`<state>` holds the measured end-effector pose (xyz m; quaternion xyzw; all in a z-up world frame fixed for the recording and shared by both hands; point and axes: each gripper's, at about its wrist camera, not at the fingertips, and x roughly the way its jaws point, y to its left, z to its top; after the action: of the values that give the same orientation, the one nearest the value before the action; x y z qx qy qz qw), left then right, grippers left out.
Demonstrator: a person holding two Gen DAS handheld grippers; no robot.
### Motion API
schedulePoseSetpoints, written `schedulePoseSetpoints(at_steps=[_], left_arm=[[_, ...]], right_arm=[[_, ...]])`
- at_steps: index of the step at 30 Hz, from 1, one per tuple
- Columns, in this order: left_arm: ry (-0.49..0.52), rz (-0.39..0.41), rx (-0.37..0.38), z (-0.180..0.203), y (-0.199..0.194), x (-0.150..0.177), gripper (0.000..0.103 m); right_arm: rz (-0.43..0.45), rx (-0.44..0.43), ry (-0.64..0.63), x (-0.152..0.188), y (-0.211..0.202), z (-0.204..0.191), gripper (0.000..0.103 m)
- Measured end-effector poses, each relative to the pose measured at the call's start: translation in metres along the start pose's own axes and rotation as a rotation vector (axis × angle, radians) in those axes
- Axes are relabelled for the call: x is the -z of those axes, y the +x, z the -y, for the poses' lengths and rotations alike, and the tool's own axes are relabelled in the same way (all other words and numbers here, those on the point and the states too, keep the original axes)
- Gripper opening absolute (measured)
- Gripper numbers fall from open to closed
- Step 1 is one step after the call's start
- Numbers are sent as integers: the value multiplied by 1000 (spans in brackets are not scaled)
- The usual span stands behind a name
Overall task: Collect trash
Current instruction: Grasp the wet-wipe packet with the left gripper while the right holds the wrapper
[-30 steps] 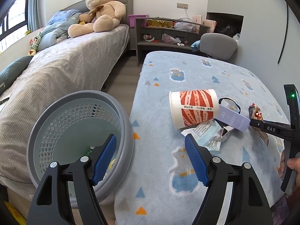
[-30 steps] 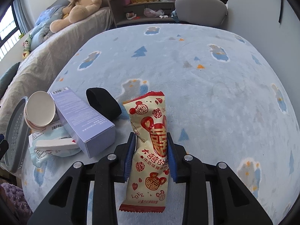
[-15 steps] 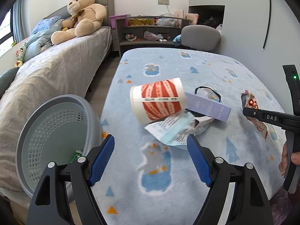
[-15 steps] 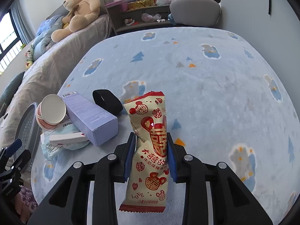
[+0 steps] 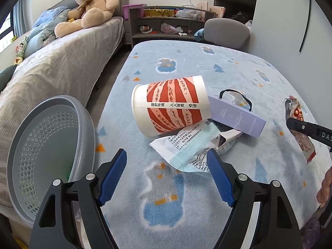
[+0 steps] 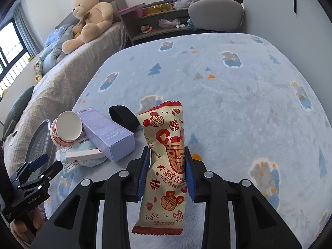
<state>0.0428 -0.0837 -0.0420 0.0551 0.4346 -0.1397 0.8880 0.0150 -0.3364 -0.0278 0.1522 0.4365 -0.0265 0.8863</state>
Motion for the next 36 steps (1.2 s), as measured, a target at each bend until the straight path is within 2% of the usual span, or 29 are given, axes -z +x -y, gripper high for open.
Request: schedulePoseSetpoints(at_steps=[8,14,15,16,20,28,32,36], left_arm=[[-10,-43,34,1,20,-3,76],[-8,-27,75,4,21,-4,75],[-8,-27,87,5,21,-4,74],[-8,-26,102,6,21,-4,66],[-1,-15,122,8,18,-4,56],[8,-12,132,8,10,2,46],[28,-11,123,10,1,10,45],[37,-13,145,15,-9,20,42]], right_arm=[[2,-4,-2,0,-2,-2,31],[4,-9,-1,0,-4,-1,31],[4,-10,-1,0,-4,-2,31],[5,-9,-1,0,-4,-2,31],[5,-9,0,0,-4,-1,31],[6,-9,0,0,-5,0,31],[5,-9,1,0,-5,-1,31],[5,-9,0,0,-5,-1,31]])
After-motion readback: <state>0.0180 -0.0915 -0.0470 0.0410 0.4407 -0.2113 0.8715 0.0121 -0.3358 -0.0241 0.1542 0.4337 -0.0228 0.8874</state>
